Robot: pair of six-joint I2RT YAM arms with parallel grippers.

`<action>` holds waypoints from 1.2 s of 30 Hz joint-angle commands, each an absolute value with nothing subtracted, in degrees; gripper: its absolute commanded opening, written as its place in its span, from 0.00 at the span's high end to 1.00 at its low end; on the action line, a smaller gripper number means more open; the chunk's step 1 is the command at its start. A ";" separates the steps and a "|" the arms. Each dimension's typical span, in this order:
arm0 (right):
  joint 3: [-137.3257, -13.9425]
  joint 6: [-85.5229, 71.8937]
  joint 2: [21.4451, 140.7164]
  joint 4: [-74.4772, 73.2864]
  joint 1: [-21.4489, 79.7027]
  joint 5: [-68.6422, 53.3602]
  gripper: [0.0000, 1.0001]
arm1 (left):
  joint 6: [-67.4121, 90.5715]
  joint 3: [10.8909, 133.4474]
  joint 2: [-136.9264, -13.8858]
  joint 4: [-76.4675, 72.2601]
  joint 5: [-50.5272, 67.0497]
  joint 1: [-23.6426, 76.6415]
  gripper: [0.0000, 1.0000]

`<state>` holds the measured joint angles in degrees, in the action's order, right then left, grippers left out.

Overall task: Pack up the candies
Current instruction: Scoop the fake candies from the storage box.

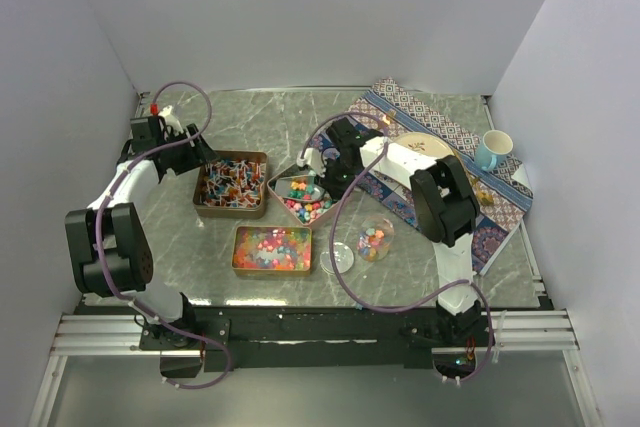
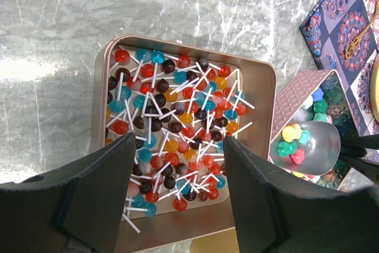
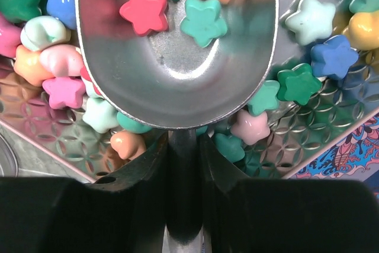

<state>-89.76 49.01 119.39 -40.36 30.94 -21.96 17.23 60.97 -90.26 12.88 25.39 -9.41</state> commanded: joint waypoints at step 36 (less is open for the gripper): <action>-70.85 32.25 87.12 -18.72 21.98 -38.32 1.00 | 14.59 61.35 -84.90 13.98 25.58 -9.93 0.33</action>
<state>-73.10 33.85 95.04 -21.98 23.38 -33.98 16.51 60.97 -87.37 14.17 25.54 -9.58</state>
